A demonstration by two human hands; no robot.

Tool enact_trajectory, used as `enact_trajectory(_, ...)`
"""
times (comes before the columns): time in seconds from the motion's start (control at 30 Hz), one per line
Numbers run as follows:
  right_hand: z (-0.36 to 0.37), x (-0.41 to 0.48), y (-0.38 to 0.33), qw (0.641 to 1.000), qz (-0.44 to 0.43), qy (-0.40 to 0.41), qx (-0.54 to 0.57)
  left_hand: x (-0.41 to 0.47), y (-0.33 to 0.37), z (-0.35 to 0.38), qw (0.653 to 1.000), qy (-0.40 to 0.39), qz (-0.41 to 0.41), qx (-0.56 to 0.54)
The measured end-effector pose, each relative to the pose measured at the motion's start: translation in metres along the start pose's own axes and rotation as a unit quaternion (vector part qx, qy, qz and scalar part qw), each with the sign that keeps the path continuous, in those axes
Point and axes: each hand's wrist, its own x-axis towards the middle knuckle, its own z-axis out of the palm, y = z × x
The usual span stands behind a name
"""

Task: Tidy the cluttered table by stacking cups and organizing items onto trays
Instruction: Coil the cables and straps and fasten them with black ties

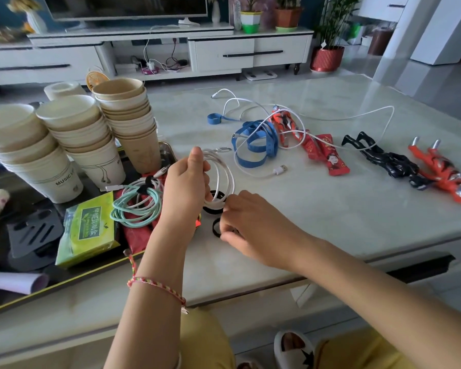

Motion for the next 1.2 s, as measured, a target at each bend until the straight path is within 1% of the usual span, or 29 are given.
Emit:
enact_trajectory(0.03,-0.008,-0.003,0.0,0.998,0.02,-0.017,0.059,0.0,0.0,0.0,1.0,0.0,-0.002,0.0)
enact_trajectory(0.07,-0.017,-0.007,0.004,0.989,0.05,-0.035,0.134,0.0,0.0,0.0,1.0,0.001,-0.006,0.0)
enact_trajectory(0.1,-0.028,-0.011,0.008,0.975,0.079,-0.031,0.208,0.0,0.0,0.0,1.0,0.0,-0.011,0.001)
enact_trajectory(0.13,-0.039,-0.015,0.014,0.959,0.104,0.0,0.264,0.0,0.0,0.0,1.0,-0.003,-0.018,0.0)
enact_trajectory(0.17,-0.049,-0.018,0.02,0.939,0.131,0.048,0.316,0.0,0.001,0.001,1.0,-0.01,-0.026,0.004)
enact_trajectory(0.2,-0.056,-0.022,0.026,0.911,0.156,0.103,0.368,-0.002,0.001,0.004,0.999,-0.022,-0.033,0.012)
enact_trajectory(0.27,-0.064,-0.027,0.032,0.831,0.2,0.184,0.486,-0.008,0.001,0.015,0.996,-0.063,-0.043,0.05)
enact_trajectory(0.3,-0.064,-0.027,0.032,0.787,0.215,0.199,0.543,-0.012,0.001,0.022,0.993,-0.083,-0.046,0.072)
enact_trajectory(0.33,-0.063,-0.028,0.031,0.754,0.227,0.203,0.582,-0.017,0.0,0.029,0.99,-0.102,-0.046,0.091)
enact_trajectory(0.37,-0.063,-0.031,0.032,0.738,0.234,0.204,0.6,-0.022,0.001,0.039,0.986,-0.122,-0.046,0.102)
enact_trajectory(0.43,-0.06,-0.03,0.028,0.731,0.234,0.208,0.606,-0.029,0.001,0.048,0.982,-0.142,-0.048,0.111)
enact_trajectory(0.53,-0.061,-0.028,0.026,0.736,0.207,0.271,0.585,-0.035,0.002,0.054,0.979,-0.158,-0.053,0.119)
enact_trajectory(0.6,-0.063,-0.029,0.027,0.712,0.206,0.295,0.603,-0.038,0.003,0.055,0.977,-0.171,-0.054,0.117)
enact_trajectory(0.67,-0.063,-0.03,0.028,0.691,0.231,0.283,0.624,-0.039,0.004,0.055,0.977,-0.175,-0.055,0.107)
enact_trajectory(0.73,-0.062,-0.032,0.029,0.695,0.271,0.248,0.619,-0.04,0.005,0.055,0.979,-0.172,-0.049,0.095)
enact_trajectory(0.8,-0.06,-0.035,0.028,0.719,0.291,0.218,0.592,-0.04,0.005,0.055,0.981,-0.17,-0.034,0.089)
enact_trajectory(0.93,-0.059,-0.039,0.024,0.768,0.277,0.198,0.542,-0.041,0.003,0.056,0.979,-0.167,0.012,0.119)
enact_trajectory(1.0,-0.06,-0.042,0.025,0.783,0.271,0.188,0.528,-0.041,0.002,0.056,0.976,-0.161,0.026,0.141)
enact_trajectory(1.1,-0.064,-0.046,0.028,0.799,0.258,0.162,0.518,-0.039,0.002,0.054,0.978,-0.143,0.03,0.146)
enact_trajectory(1.13,-0.066,-0.048,0.03,0.812,0.254,0.157,0.502,-0.037,0.002,0.053,0.98,-0.136,0.028,0.145)
enact_trajectory(1.2,-0.069,-0.052,0.033,0.855,0.235,0.169,0.429,-0.037,0.003,0.051,0.98,-0.137,0.014,0.143)
